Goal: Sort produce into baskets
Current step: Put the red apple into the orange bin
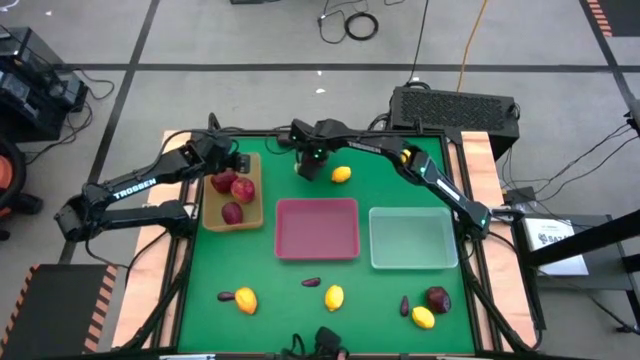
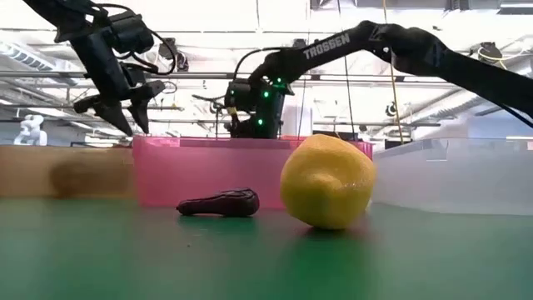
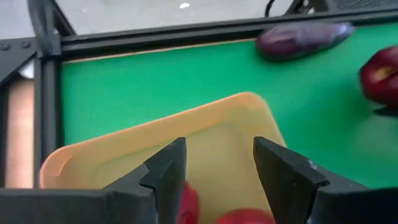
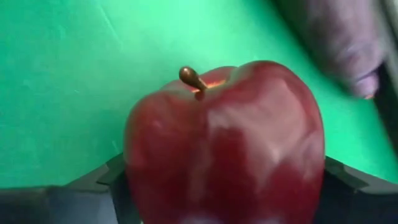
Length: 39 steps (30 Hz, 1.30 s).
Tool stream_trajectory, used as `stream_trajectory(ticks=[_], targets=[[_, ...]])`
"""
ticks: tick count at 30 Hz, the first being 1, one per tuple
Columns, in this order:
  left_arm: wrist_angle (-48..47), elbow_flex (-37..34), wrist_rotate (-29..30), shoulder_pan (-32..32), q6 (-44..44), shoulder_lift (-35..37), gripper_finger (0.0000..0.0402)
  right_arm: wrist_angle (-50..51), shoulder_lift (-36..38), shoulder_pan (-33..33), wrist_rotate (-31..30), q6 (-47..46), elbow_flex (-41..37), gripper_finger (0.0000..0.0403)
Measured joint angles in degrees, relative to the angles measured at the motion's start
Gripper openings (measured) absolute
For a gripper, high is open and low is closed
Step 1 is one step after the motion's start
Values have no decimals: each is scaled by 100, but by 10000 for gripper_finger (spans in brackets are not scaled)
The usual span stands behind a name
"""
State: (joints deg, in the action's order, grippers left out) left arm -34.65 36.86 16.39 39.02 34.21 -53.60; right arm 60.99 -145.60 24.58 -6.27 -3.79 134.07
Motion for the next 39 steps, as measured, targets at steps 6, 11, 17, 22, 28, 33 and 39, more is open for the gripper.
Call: stream_trajectory(ticks=[6, 11, 17, 22, 28, 33, 39], targets=[[-87, 0, 121, 4, -102, 7, 194, -174, 151, -73, 78, -130, 97, 304], [-274, 0, 367, 288, -10, -2, 186, -651, 331, -334, 618, -386, 97, 307], [-304, 0, 434, 676, -345, -2, 157, -1887, 354, -860, 1017, -243, 95, 308], [-326, 0, 419, 876, -705, -2, 142, -3104, 311, -1327, 1099, 49, 86, 308], [-233, 0, 265, 1133, -1084, -4, 141, -4419, 102, -1544, 982, 341, 78, 308], [-156, 0, 82, 1366, -1297, -4, 141, -4958, -118, -1637, 1937, 181, 78, 308], [-190, 0, 14, 1448, -1366, -4, 141, -5275, -453, -1858, 2154, -123, 76, 309]])
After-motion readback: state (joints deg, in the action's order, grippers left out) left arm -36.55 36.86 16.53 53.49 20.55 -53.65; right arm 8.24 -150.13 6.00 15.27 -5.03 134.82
